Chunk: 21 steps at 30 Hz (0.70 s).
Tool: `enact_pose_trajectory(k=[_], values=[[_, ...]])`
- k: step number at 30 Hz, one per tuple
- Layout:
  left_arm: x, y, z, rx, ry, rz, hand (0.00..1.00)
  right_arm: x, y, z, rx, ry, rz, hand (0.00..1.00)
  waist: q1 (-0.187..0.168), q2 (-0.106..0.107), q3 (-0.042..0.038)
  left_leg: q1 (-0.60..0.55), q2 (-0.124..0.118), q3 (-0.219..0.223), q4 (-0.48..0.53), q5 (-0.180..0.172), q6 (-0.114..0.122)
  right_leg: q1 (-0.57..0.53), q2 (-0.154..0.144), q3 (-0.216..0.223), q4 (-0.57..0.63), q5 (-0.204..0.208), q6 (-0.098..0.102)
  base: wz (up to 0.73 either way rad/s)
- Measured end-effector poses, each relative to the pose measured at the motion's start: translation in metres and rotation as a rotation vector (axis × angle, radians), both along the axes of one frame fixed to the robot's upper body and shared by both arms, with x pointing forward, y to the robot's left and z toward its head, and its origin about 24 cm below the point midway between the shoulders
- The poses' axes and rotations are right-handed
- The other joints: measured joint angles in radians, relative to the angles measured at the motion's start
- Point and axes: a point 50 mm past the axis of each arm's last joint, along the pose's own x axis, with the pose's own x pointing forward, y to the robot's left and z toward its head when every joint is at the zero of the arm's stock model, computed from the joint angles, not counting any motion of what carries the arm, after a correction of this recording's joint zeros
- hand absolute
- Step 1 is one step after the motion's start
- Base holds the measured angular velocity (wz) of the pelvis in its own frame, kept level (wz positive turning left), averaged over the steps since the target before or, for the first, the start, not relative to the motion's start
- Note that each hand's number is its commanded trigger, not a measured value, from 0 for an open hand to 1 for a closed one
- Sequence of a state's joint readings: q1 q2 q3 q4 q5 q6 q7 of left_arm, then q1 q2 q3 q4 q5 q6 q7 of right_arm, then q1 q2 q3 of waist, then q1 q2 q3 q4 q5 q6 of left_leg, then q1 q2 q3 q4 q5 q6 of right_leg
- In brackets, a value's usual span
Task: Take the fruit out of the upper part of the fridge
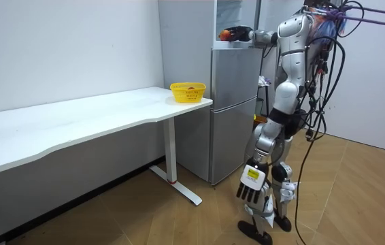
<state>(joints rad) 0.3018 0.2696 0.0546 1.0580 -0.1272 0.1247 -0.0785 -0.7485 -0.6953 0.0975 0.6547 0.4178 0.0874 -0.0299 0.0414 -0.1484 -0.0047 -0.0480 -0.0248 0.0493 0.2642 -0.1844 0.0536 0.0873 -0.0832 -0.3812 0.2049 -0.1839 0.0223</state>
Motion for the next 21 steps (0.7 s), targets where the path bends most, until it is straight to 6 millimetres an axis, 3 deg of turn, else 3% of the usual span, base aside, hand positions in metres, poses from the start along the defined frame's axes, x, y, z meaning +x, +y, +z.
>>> enact_pose_trajectory(k=[10, 19, 21], values=[[0.001, 0.000, 0.000, -0.004, -0.012, 0.031, 0.00, -0.001, -0.004, 0.004, -0.027, -0.009, -0.020, 1.00, 0.012, 0.003, -0.0002, -0.009, 0.001, -0.003, 0.009, 0.000, 0.000, -0.007, 0.001, -0.005, 0.000, 0.002, -0.002, 0.01], [0.003, -0.001, 0.000, -0.008, -0.027, 0.068, 0.00, -0.001, -0.005, 0.014, -0.051, -0.047, -0.027, 1.00, 0.016, 0.011, 0.0049, -0.008, 0.003, -0.003, 0.003, 0.000, -0.001, -0.002, 0.001, -0.013, -0.004, 0.002, -0.002, 0.02], [0.004, -0.001, -0.001, -0.010, -0.033, 0.070, 0.00, -0.001, -0.005, 0.013, -0.051, -0.046, -0.028, 1.00, 0.017, 0.007, 0.0022, -0.008, 0.003, -0.003, 0.003, 0.000, -0.001, -0.002, 0.002, -0.007, -0.004, 0.002, -0.002, 0.00]])
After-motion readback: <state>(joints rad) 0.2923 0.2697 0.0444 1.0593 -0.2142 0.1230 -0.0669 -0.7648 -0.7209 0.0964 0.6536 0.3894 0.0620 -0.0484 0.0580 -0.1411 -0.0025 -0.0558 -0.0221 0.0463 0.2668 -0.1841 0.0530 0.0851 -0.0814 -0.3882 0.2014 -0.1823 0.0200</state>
